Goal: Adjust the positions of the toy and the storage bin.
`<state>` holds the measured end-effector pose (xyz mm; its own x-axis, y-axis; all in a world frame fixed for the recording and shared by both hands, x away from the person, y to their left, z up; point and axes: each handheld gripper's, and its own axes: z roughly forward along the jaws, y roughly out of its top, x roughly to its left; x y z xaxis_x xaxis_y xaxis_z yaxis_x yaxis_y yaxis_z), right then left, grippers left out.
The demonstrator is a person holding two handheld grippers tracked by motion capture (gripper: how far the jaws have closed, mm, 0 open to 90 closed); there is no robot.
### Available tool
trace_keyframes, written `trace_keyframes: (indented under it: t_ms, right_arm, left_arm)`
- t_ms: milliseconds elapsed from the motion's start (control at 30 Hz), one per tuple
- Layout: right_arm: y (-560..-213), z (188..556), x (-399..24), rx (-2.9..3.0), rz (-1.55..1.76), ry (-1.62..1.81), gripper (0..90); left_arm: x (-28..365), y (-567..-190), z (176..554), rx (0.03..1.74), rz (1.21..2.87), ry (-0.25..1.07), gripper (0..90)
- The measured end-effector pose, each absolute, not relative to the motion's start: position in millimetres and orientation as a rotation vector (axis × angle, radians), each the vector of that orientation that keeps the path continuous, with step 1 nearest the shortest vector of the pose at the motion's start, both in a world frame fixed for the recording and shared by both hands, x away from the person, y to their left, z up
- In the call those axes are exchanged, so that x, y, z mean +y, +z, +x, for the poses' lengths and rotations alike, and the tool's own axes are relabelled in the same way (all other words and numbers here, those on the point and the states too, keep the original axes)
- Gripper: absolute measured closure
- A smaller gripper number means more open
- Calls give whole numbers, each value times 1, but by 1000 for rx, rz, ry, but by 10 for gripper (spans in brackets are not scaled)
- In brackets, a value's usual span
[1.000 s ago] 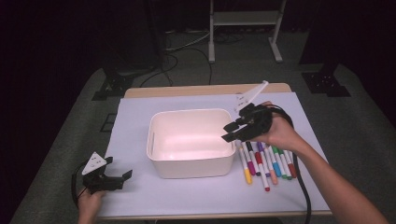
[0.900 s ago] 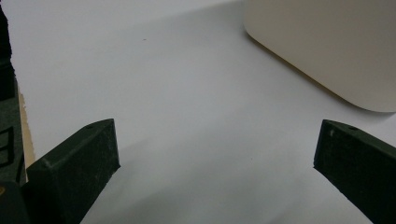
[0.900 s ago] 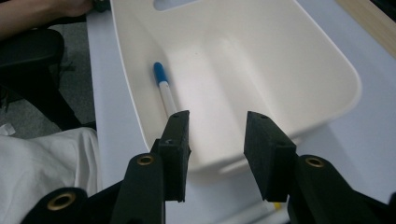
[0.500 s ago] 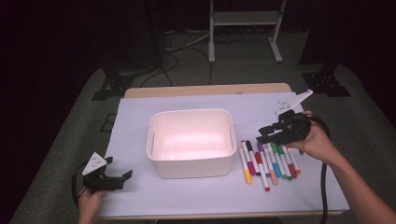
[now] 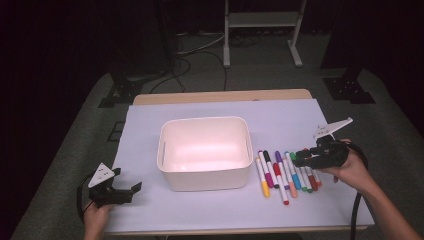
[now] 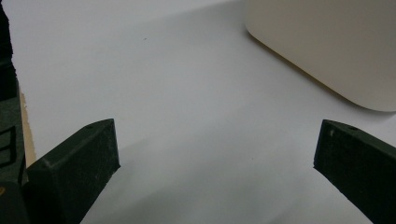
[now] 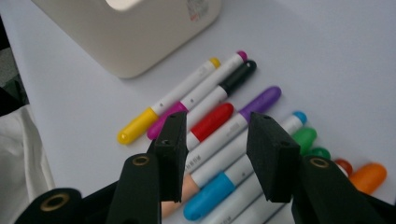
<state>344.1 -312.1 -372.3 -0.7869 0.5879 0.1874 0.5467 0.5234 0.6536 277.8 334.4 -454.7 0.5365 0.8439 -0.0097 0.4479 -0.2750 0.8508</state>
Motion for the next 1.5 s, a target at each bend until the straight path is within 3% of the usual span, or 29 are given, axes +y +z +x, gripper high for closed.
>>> trace_keyframes:
  t_ms: [567, 1100, 1500]
  right_arm:
    - [-420, 334, -362, 2532, 1314, 1049, 590]
    - [-437, 352, -361, 2412, 1432, 871, 602]
    - [-439, 345, -368, 2313, 1452, 734, 741]
  left_arm:
    - [334, -455, 278, 1058, 1908, 583, 0]
    - [334, -455, 277, 1058, 1901, 587, 0]
    - [333, -455, 277, 1054, 1914, 590, 0]
